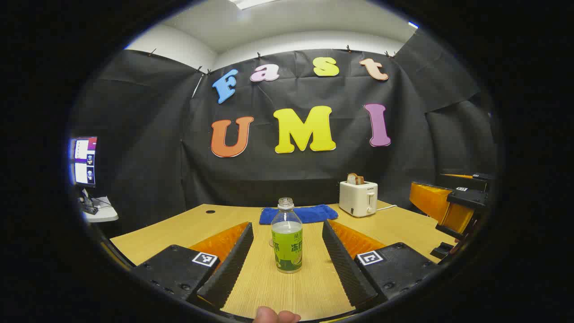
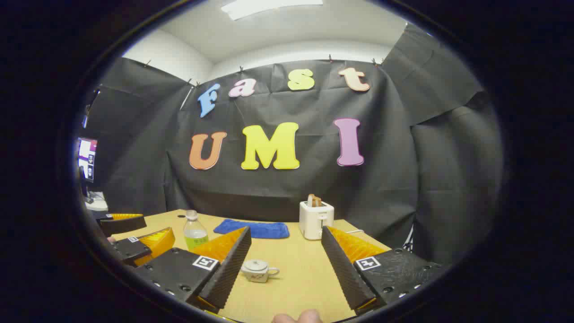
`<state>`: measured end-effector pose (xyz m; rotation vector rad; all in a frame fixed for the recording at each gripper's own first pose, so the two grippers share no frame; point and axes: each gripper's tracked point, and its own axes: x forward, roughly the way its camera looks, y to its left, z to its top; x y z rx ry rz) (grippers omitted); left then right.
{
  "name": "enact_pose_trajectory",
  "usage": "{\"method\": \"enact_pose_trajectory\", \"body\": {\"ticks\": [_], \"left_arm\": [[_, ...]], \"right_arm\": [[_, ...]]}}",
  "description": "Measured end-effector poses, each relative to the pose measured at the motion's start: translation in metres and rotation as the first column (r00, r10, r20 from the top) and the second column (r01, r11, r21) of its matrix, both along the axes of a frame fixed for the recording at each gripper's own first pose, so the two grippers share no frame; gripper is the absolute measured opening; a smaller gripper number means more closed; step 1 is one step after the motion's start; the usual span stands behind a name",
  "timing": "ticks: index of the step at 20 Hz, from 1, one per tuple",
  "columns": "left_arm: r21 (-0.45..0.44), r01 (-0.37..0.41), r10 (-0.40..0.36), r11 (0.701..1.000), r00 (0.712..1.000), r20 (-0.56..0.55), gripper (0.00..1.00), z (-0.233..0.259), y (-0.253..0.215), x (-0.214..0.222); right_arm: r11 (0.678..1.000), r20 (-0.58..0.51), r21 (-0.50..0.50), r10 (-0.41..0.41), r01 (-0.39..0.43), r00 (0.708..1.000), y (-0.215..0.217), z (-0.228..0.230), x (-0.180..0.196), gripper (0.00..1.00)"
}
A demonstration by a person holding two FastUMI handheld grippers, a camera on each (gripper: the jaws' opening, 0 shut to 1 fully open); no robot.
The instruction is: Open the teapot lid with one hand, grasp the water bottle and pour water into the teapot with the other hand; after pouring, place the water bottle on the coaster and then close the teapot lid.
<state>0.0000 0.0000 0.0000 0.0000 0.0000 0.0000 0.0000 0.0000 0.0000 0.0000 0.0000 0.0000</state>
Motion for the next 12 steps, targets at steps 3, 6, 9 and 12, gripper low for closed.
{"method": "enact_pose_trajectory", "body": {"ticks": [3, 6, 9, 12], "left_arm": [[-0.004, 0.0, 0.0, 1.0, 1.0, -0.001, 0.96, -0.002, 0.001, 0.001], [-0.004, -0.001, 0.001, 1.0, 1.0, -0.001, 0.96, -0.002, 0.004, 0.002], [-0.017, 0.006, -0.006, 1.0, 1.0, -0.005, 0.96, -0.004, 0.005, 0.001], [-0.022, 0.002, -0.002, 1.0, 1.0, -0.006, 0.96, -0.003, 0.009, 0.001]], "right_arm": [[1.0, 0.004, 0.0, 0.006, -0.006, 1.0, 0.001, 0.002, -0.001, 0.95], [1.0, -0.013, 0.0, 0.021, -0.021, 1.0, 0.005, -0.004, -0.001, 0.95], [1.0, -0.029, 0.01, 0.026, -0.026, 0.999, 0.007, -0.007, 0.001, 0.96], [0.999, -0.043, 0.021, 0.033, -0.032, 0.999, 0.01, -0.011, 0.003, 0.95]]}}
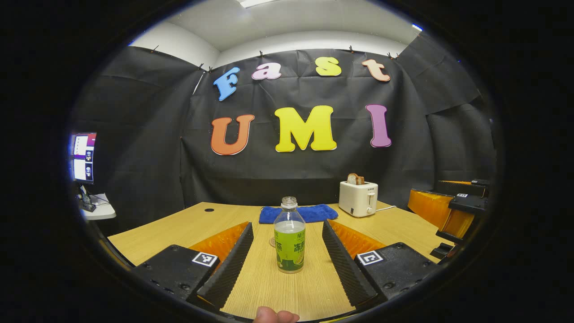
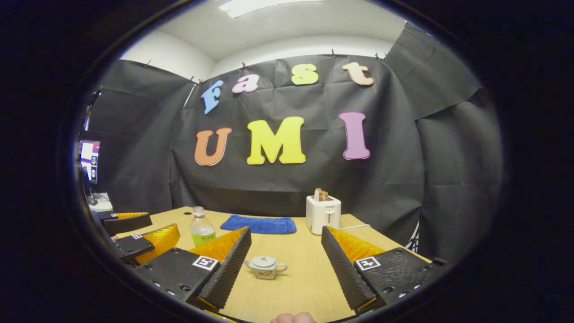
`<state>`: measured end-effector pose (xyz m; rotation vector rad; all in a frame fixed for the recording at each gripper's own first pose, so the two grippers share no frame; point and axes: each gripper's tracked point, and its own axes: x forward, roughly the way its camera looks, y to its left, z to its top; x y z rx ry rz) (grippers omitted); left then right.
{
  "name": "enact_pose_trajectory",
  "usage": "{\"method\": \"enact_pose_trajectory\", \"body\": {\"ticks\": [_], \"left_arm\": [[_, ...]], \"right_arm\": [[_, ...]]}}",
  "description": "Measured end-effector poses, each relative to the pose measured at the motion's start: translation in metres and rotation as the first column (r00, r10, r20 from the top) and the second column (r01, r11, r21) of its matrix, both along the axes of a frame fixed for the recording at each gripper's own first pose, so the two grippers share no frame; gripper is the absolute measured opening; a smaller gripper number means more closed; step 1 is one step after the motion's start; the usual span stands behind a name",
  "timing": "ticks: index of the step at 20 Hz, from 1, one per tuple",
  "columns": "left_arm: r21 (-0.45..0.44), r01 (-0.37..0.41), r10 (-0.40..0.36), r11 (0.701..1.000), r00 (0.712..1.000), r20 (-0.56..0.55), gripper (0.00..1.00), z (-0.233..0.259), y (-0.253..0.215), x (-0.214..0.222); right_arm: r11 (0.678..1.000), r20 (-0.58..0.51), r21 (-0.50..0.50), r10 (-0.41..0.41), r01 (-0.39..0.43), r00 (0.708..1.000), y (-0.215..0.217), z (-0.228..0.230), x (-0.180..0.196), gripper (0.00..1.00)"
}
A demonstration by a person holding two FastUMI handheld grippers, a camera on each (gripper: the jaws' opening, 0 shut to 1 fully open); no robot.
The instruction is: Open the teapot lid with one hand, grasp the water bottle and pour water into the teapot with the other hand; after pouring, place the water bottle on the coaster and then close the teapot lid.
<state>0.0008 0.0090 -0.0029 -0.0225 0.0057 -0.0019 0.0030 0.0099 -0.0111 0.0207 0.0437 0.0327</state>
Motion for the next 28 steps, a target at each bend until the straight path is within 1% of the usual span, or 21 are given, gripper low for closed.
{"method": "enact_pose_trajectory", "body": {"ticks": [3, 14, 15, 17, 21, 25, 28], "left_arm": [[-0.01, 0.0, 0.0, 1.0, 1.0, 0.005, 0.96, 0.002, 0.002, 0.0], [-0.001, 0.004, -0.004, 1.0, 1.0, -0.003, 0.97, 0.0, 0.002, 0.002], [-0.003, 0.007, -0.007, 1.0, 1.0, -0.007, 0.96, -0.001, 0.002, 0.001], [-0.009, 0.006, -0.006, 1.0, 1.0, -0.02, 0.97, -0.004, 0.003, 0.002], [0.02, -0.001, 0.002, 1.0, 0.999, -0.037, 0.97, -0.01, 0.009, 0.003], [-0.001, -0.002, 0.002, 1.0, 0.999, -0.037, 0.96, -0.009, 0.018, 0.008], [-0.012, -0.002, 0.002, 1.0, 0.999, -0.04, 0.96, -0.01, 0.021, 0.008]], "right_arm": [[1.0, -0.007, 0.009, -0.004, 0.004, 1.0, 0.001, -0.003, 0.003, 0.95], [1.0, -0.027, 0.0, 0.0, 0.0, 1.0, 0.004, -0.017, 0.012, 0.95], [1.0, -0.036, -0.004, 0.007, -0.007, 0.999, 0.006, -0.023, 0.016, 0.94], [1.0, -0.059, -0.007, 0.021, -0.022, 0.998, 0.011, -0.037, 0.026, 0.94], [0.999, -0.117, -0.014, 0.036, -0.038, 0.992, 0.022, -0.073, 0.056, 0.95], [1.0, -0.176, -0.011, 0.023, -0.025, 0.984, 0.031, -0.103, 0.087, 0.95], [0.999, -0.213, -0.031, 0.013, -0.02, 0.977, 0.037, -0.119, 0.104, 0.95]]}}
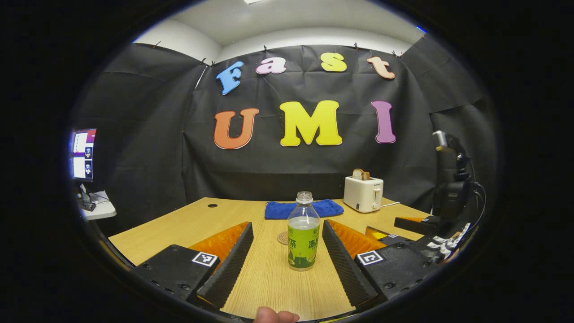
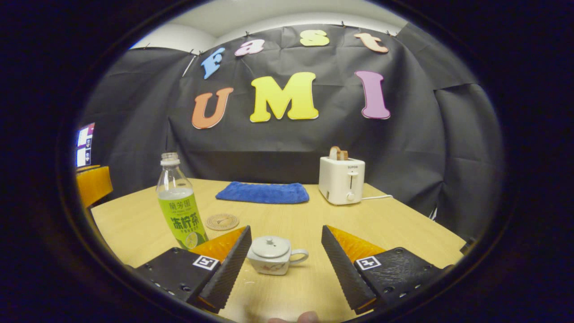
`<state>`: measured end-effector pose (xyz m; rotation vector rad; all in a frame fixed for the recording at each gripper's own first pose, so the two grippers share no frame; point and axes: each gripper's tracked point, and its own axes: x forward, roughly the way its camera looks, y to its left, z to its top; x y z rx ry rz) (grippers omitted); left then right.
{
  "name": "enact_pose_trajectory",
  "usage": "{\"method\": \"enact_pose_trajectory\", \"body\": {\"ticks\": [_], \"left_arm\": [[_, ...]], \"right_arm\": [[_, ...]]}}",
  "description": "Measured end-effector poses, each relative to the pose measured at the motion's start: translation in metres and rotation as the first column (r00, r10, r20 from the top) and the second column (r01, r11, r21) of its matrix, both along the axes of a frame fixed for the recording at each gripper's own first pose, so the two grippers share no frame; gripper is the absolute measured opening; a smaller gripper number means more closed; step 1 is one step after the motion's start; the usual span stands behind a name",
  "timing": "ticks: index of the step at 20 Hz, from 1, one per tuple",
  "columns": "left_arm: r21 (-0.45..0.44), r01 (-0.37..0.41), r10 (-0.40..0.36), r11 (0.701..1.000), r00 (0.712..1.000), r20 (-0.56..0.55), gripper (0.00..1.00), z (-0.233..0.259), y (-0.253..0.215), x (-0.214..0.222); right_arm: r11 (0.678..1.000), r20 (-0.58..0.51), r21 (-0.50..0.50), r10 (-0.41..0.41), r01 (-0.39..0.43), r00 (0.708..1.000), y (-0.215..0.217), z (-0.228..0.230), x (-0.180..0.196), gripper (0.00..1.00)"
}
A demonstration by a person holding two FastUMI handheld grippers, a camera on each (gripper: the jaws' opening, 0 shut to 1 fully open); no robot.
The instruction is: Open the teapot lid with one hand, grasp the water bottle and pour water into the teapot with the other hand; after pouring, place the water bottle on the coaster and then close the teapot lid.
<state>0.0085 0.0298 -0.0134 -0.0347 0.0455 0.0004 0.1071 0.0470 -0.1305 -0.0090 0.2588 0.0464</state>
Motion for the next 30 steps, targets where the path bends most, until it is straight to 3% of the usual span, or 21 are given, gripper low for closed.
{"method": "enact_pose_trajectory", "body": {"ticks": [6, 8, 10, 15, 17, 20, 21, 30], "left_arm": [[-0.017, -0.008, 0.008, 1.0, 1.0, -0.021, 0.96, -0.007, 0.007, 0.003], [-0.025, -0.014, 0.014, 1.0, 1.0, -0.021, 0.97, -0.007, 0.01, 0.004], [-0.033, -0.015, 0.015, 0.999, 1.0, -0.023, 0.97, -0.008, 0.011, 0.004], [-0.028, -0.006, 0.006, 1.0, 1.0, -0.022, 0.97, -0.006, 0.009, 0.004], [-0.028, -0.003, 0.002, 1.0, 1.0, -0.025, 0.97, -0.009, 0.008, 0.004], [-0.023, -0.001, 0.0, 1.0, 1.0, -0.031, 0.97, -0.011, 0.009, 0.004], [-0.021, -0.002, 0.001, 1.0, 0.999, -0.032, 0.97, -0.011, 0.009, 0.005], [-0.033, 0.013, -0.015, 0.999, 0.998, -0.055, 0.97, -0.018, 0.006, 0.006]], "right_arm": [[1.0, -0.04, -0.008, 0.008, -0.009, 0.999, 0.015, -0.019, 0.024, 0.95], [1.0, -0.052, -0.001, 0.014, -0.014, 0.999, 0.017, -0.021, 0.027, 0.87], [1.0, -0.053, -0.003, 0.017, -0.017, 0.998, 0.019, -0.02, 0.029, 0.74], [0.999, -0.058, -0.03, 0.017, -0.019, 0.998, 0.023, -0.02, 0.036, 0.25], [0.999, -0.07, -0.039, 0.027, -0.03, 0.997, 0.027, -0.023, 0.036, 0.16], [0.998, -0.066, -0.054, 0.024, -0.028, 0.997, 0.023, -0.021, 0.044, 0.17], [0.999, -0.069, -0.043, 0.025, -0.028, 0.997, 0.026, -0.025, 0.04, 0.01], [0.997, -0.032, 0.02, 0.071, -0.071, 0.997, 0.024, 0.002, 0.038, 0.0]]}}
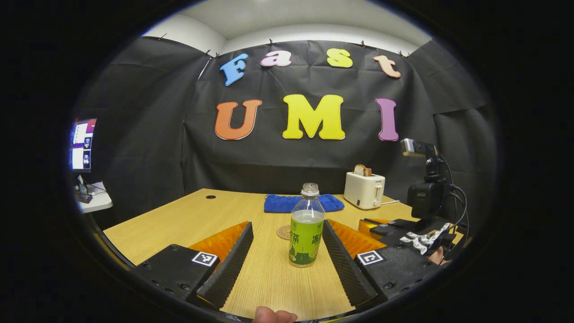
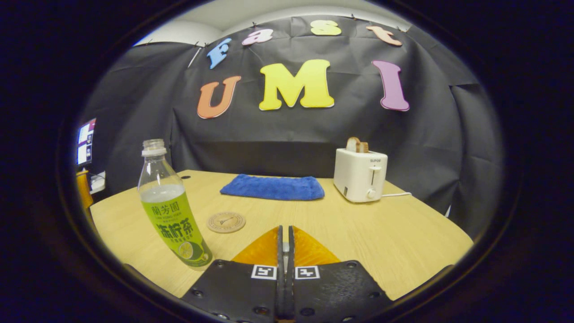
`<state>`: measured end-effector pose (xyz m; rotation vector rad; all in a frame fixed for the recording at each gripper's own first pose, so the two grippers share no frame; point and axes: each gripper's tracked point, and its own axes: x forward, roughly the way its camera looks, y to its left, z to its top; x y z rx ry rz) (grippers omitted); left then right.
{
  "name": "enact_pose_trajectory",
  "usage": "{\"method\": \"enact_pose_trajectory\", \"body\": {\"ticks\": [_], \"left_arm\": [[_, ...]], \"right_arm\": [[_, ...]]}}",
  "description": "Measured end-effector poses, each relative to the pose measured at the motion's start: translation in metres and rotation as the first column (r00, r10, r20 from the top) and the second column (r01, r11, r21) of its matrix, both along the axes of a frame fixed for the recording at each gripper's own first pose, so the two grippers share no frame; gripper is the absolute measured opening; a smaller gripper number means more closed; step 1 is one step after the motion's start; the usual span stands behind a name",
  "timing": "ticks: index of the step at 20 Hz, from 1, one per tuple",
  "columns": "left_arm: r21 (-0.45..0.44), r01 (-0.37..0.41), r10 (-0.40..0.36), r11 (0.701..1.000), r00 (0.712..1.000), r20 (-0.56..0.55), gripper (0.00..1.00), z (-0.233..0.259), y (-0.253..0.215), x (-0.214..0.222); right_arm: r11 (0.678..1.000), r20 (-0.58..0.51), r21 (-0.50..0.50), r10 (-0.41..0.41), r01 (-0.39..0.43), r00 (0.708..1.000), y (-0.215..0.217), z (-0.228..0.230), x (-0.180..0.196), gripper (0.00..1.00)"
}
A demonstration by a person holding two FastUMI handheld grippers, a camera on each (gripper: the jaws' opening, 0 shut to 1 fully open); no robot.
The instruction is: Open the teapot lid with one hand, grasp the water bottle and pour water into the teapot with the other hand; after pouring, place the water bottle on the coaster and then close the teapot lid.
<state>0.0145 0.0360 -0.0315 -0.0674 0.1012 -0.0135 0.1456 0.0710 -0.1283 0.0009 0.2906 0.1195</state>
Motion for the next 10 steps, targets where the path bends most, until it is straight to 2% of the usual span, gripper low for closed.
{"method": "enact_pose_trajectory", "body": {"ticks": [5, 10], "left_arm": [[-0.038, 0.043, -0.045, 0.998, 0.997, -0.067, 0.97, -0.022, -0.019, 0.004], [-0.03, 0.05, -0.053, 0.998, 0.993, -0.106, 0.98, -0.042, -0.035, 0.015]], "right_arm": [[1.0, 0.023, 0.026, 0.012, -0.012, 1.0, -0.019, 0.024, -0.012, 0.0], [0.998, 0.032, 0.045, 0.045, -0.047, 0.998, -0.043, 0.039, -0.031, 0.0]]}}
